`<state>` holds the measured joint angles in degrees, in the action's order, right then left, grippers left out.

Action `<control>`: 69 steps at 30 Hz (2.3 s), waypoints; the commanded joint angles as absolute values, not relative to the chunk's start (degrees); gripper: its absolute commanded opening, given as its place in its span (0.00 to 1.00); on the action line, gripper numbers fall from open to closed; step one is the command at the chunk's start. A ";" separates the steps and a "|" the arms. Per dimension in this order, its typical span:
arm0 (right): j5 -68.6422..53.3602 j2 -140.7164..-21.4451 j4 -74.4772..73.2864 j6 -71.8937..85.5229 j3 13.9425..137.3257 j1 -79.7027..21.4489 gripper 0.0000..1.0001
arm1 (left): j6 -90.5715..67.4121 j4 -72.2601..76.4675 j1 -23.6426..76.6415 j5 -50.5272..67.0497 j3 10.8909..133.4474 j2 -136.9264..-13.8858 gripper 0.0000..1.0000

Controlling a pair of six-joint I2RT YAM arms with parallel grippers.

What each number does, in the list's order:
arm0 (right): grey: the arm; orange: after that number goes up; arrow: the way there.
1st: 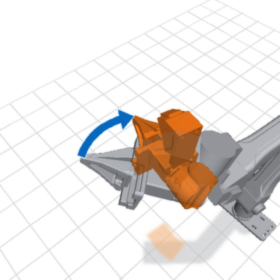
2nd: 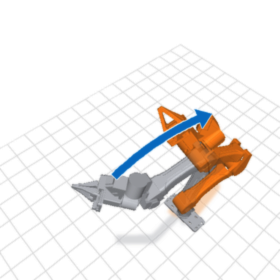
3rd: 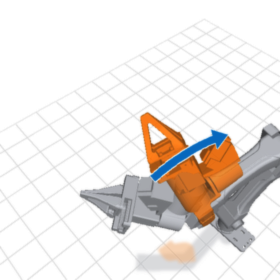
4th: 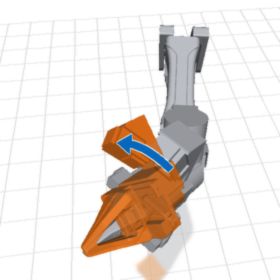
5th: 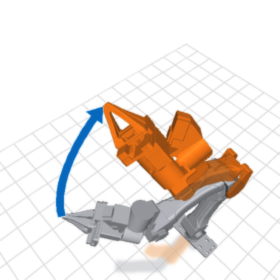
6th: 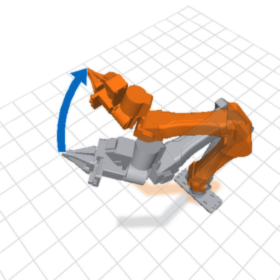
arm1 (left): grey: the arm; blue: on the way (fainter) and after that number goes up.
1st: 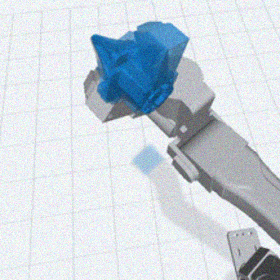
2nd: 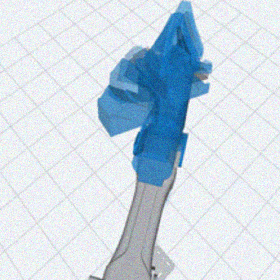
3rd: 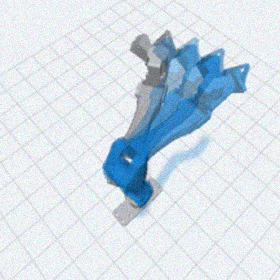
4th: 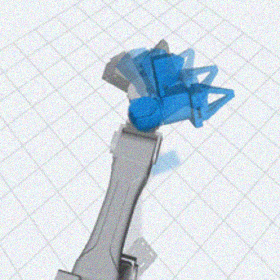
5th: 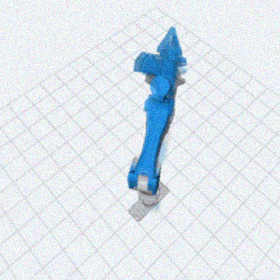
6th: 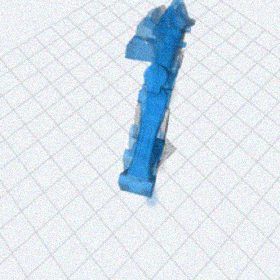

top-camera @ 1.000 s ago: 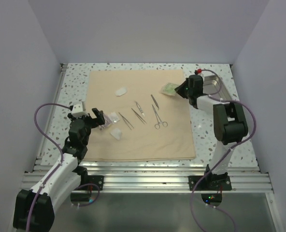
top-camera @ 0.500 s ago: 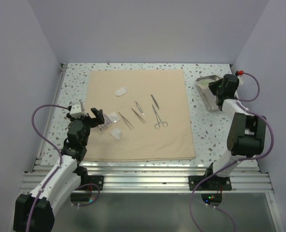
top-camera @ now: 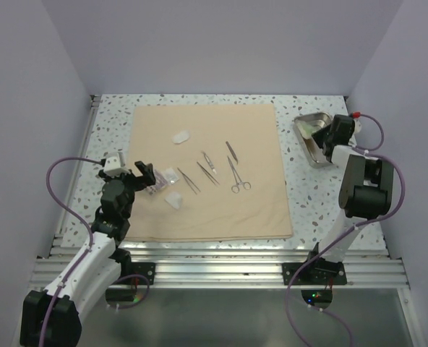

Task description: Prepare the surgical pack

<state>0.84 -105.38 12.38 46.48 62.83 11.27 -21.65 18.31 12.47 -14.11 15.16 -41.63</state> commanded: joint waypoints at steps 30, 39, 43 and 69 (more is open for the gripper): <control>6.51 -97.21 0.35 31.39 70.23 0.45 0.69 | -23.73 17.06 12.66 -18.62 16.17 -41.57 1.00; 2.72 -92.82 -0.52 27.51 64.08 -22.83 0.65 | -27.60 14.33 12.66 -25.05 16.17 -41.75 1.00; 3.16 -92.90 -3.16 26.37 63.99 -31.71 0.63 | -28.30 13.80 12.66 -26.01 16.52 -42.10 1.00; 10.28 -116.27 -8.52 32.08 80.24 -59.77 0.49 | -28.12 13.98 12.66 -21.27 16.52 -41.57 1.00</control>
